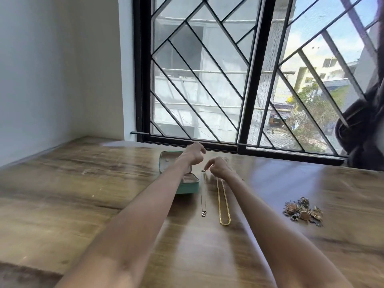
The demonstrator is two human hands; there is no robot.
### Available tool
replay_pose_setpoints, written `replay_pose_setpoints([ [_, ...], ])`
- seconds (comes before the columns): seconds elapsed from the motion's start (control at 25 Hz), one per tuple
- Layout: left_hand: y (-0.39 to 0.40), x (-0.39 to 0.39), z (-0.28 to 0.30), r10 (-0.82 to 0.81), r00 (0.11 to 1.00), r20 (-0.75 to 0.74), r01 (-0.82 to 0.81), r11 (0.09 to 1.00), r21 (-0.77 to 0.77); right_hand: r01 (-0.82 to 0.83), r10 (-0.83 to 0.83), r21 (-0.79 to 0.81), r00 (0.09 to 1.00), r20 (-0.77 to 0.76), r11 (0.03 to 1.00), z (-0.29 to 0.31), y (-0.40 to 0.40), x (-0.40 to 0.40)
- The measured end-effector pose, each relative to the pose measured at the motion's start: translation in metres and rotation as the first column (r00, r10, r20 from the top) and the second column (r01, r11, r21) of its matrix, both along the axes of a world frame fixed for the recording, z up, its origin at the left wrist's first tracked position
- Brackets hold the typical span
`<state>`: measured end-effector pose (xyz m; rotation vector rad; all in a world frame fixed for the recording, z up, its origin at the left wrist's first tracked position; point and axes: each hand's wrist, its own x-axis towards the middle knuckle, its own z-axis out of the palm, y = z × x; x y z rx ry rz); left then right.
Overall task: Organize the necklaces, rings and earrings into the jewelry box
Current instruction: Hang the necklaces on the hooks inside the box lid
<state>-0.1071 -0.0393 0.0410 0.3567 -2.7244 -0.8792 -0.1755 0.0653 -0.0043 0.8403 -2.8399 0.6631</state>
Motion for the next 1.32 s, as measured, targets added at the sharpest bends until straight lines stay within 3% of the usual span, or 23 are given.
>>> replay_pose_setpoints([
  [0.08,-0.004,0.01,0.001,-0.018,0.998,-0.058,0.018,1.0,0.003,-0.018,0.02,0.039,0.999,-0.046,0.999,0.003,0.003,0.009],
  [0.16,-0.008,0.028,0.002,-0.012,0.989,-0.149,0.016,1.0,0.026,-0.018,0.011,-0.078,0.997,-0.082,0.997,0.007,-0.001,0.021],
  [0.24,-0.018,0.048,0.006,0.098,0.959,-0.267,-0.084,0.995,0.061,0.001,-0.009,-0.296,1.0,-0.024,0.955,0.011,-0.011,0.035],
  [0.32,-0.034,0.068,0.005,0.301,0.897,-0.324,-0.278,0.954,0.116,0.042,-0.012,-0.369,0.996,0.083,0.928,0.014,-0.024,0.048],
  [0.44,-0.058,0.099,-0.007,0.481,0.865,-0.14,-0.456,0.872,0.179,0.076,-0.025,-0.283,0.983,0.18,0.956,0.015,-0.034,0.071],
  [0.56,-0.058,0.12,-0.018,0.307,0.948,0.078,-0.305,0.816,0.491,0.103,-0.046,-0.243,0.972,0.23,0.964,0.012,-0.034,0.086],
  [0.64,-0.053,0.129,-0.021,0.226,0.965,0.135,-0.263,0.795,0.546,0.111,-0.032,-0.28,0.962,0.273,0.954,0.012,-0.032,0.095],
  [0.84,-0.072,0.147,-0.027,0.281,0.959,0.023,-0.238,0.763,0.6,0.114,0.062,-0.478,0.94,0.336,0.871,0.001,-0.048,0.113],
  [1.08,-0.122,0.178,-0.032,0.416,0.907,-0.068,-0.299,0.75,0.59,0.062,0.194,-0.537,0.893,0.407,0.841,-0.012,-0.104,0.136],
  [1.32,-0.143,0.189,-0.04,0.426,0.904,-0.039,-0.345,0.779,0.523,0.104,0.245,-0.599,0.847,0.472,0.794,-0.01,-0.117,0.165],
])
